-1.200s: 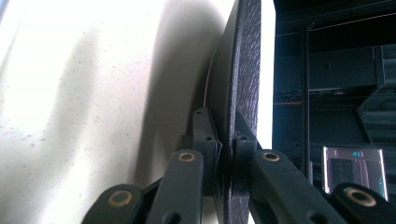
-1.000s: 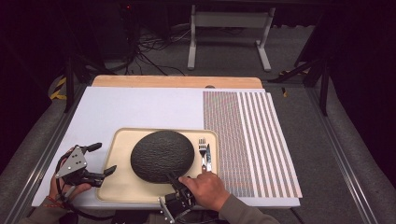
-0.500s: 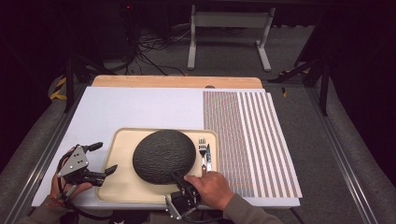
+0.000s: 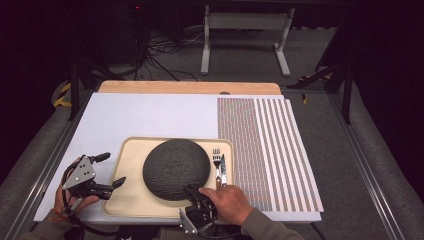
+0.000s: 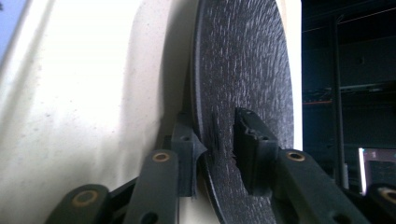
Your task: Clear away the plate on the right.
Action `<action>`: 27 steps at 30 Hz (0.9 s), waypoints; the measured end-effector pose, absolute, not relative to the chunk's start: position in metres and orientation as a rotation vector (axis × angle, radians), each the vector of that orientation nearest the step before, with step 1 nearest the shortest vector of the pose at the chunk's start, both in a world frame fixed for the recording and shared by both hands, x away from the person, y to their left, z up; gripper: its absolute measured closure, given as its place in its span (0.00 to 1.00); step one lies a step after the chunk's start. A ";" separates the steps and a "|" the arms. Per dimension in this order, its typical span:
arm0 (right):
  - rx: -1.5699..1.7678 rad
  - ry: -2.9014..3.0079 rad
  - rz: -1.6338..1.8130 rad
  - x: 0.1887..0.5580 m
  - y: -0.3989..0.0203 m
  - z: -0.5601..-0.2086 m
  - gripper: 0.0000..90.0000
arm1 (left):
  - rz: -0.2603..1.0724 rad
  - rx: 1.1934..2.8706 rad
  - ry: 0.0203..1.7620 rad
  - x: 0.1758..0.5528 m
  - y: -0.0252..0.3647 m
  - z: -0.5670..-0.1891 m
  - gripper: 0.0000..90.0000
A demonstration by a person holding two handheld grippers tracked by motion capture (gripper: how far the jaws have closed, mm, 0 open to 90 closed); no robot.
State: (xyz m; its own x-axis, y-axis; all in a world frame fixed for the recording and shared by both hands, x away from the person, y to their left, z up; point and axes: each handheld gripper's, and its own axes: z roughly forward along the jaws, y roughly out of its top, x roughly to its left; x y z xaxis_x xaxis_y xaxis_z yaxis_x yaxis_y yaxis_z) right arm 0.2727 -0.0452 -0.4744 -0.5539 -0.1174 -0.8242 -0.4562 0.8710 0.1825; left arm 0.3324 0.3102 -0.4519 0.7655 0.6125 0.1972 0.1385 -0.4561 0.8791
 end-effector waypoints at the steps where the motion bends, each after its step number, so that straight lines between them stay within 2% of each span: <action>1: -0.407 2.135 0.484 0.273 -0.046 -0.474 0.75 | 0.622 1.999 0.565 0.332 0.310 -0.452 0.08; 13: -0.373 2.174 0.539 0.275 -0.053 -0.466 0.65 | 0.627 2.011 0.553 0.333 0.308 -0.452 0.08; 27: -0.334 2.212 0.591 0.275 -0.066 -0.458 0.59 | 0.630 2.005 0.556 0.332 0.309 -0.452 0.08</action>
